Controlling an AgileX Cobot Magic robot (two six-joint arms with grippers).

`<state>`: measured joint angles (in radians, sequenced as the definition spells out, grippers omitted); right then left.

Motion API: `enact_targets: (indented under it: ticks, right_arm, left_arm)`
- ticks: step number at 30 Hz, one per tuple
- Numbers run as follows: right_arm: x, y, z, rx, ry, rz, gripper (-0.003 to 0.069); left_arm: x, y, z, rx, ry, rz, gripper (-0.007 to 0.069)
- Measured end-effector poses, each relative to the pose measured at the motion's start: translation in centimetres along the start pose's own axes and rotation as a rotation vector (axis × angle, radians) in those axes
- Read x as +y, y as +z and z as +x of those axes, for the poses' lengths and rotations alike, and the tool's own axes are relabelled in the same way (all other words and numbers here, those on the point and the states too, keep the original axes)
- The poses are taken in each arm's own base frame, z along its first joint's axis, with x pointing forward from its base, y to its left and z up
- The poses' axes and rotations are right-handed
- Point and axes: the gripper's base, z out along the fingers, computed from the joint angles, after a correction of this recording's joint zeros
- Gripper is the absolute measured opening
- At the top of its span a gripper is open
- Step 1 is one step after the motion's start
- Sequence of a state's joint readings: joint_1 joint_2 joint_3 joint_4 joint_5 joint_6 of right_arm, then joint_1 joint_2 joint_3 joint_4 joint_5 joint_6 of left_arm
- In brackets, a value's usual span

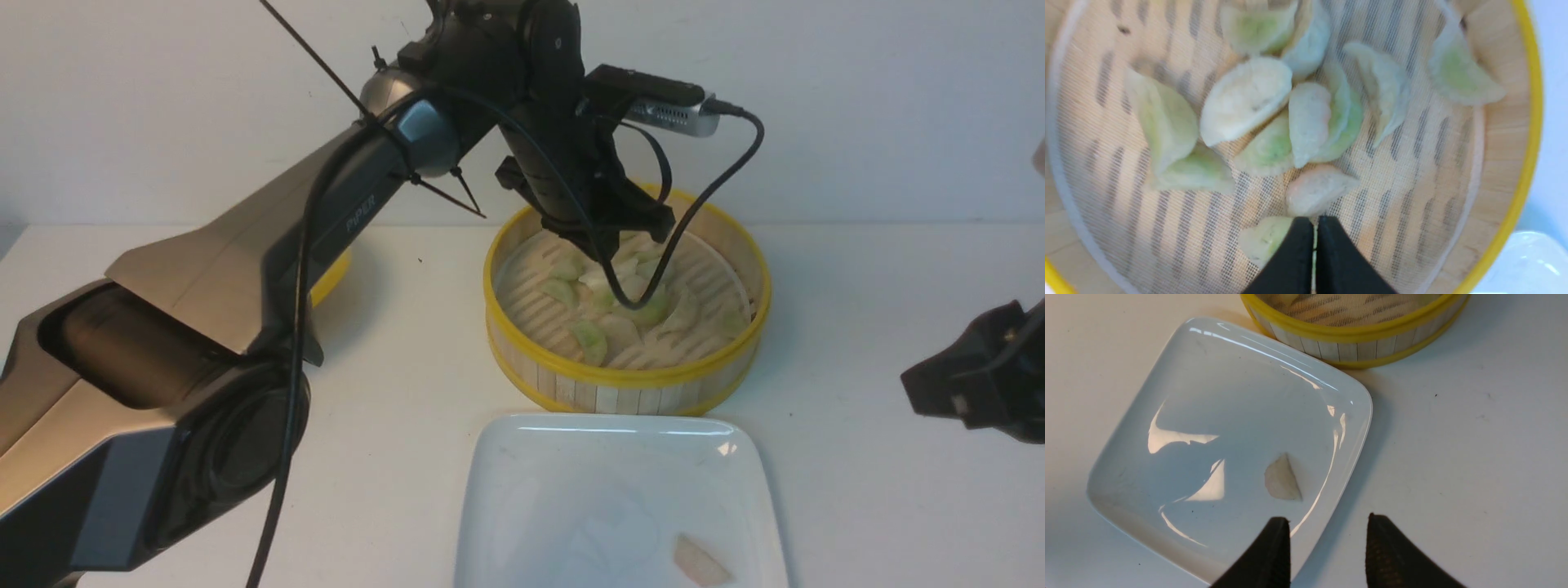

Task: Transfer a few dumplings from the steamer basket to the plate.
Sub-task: Use the left arm to grab a dumpling from the steamer

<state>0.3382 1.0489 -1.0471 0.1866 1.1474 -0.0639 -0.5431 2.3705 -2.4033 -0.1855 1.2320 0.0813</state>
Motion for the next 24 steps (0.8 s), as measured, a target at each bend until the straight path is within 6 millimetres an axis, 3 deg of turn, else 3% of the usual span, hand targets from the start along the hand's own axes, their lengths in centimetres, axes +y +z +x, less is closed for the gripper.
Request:
enact_targets:
  ticks: [6,10,19,21,24]
  right_arm:
    - [0.0,0.0,0.0,0.000,0.001,-0.002,0.0244]
    - [0.0,0.0,0.0,0.001,0.002,-0.003,0.0244]
    - [0.0,0.0,0.0,0.001,0.002,-0.003,0.0244]
    - [0.0,0.0,0.0,0.001,0.002,-0.003,0.0244]
    - [0.0,0.0,0.0,0.001,0.002,-0.003,0.0244]
  left_arm:
    - [0.1,0.7,0.2,0.017,-0.058,0.001,-0.0001]
    - [0.4,2.5,0.6,0.052,-0.072,0.001,0.0069]
    - [1.4,6.3,1.8,0.127,-0.187,-0.041,0.0436]
    - [1.5,6.9,2.0,0.138,-0.217,-0.048,0.0492]
    - [1.6,7.4,2.2,0.147,-0.230,-0.049,0.0512]
